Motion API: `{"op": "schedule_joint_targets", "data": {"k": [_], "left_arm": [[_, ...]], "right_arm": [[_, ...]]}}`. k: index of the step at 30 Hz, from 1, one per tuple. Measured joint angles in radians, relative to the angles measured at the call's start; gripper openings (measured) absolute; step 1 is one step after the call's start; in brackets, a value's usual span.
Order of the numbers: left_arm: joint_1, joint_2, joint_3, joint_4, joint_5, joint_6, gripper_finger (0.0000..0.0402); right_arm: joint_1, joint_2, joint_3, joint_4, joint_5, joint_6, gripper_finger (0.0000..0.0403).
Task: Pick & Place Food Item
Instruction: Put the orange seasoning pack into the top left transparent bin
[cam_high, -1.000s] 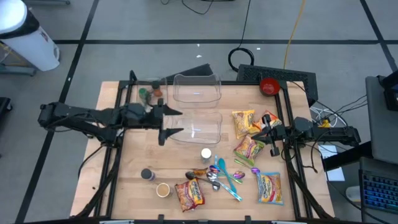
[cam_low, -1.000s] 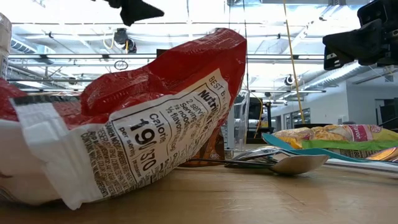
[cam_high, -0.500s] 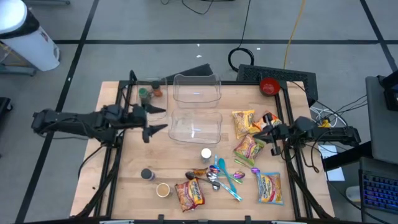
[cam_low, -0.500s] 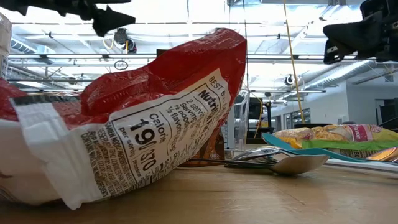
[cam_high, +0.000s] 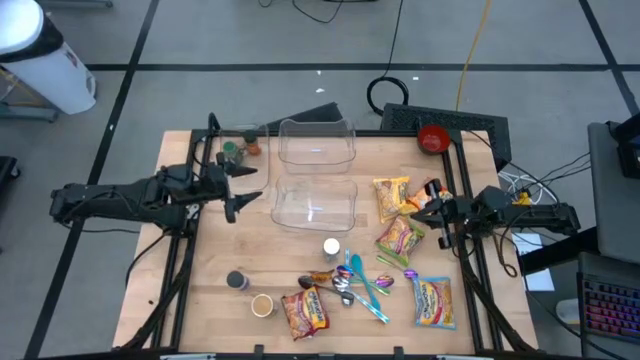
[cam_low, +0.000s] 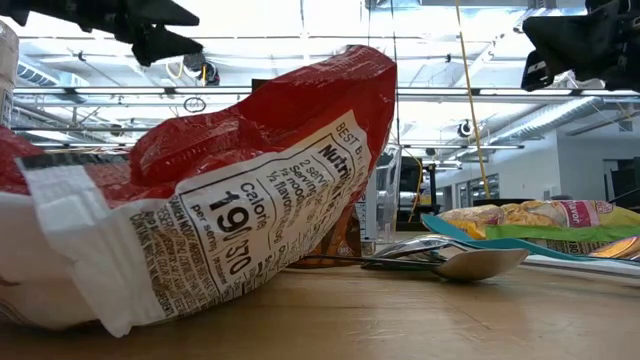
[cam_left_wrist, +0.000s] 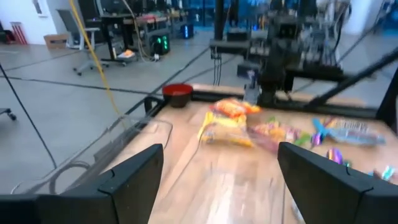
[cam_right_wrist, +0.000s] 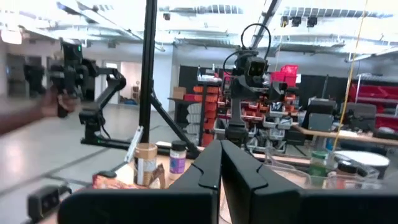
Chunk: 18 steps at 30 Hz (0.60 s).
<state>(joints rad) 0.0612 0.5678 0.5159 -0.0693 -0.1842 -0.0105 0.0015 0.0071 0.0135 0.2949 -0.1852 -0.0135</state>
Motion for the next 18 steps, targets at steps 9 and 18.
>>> {"op": "schedule_joint_targets", "data": {"k": [9,18], "left_arm": [[0.02,-0.028,-0.137,0.088,0.093,0.018,0.0319],[0.075,-0.149,-0.195,0.137,0.111,0.073,0.0319]], "right_arm": [[0.0,0.0,0.0,0.025,0.0,0.141,0.0],[0.0,0.027,0.0,0.061,0.005,0.257,0.0]]}}
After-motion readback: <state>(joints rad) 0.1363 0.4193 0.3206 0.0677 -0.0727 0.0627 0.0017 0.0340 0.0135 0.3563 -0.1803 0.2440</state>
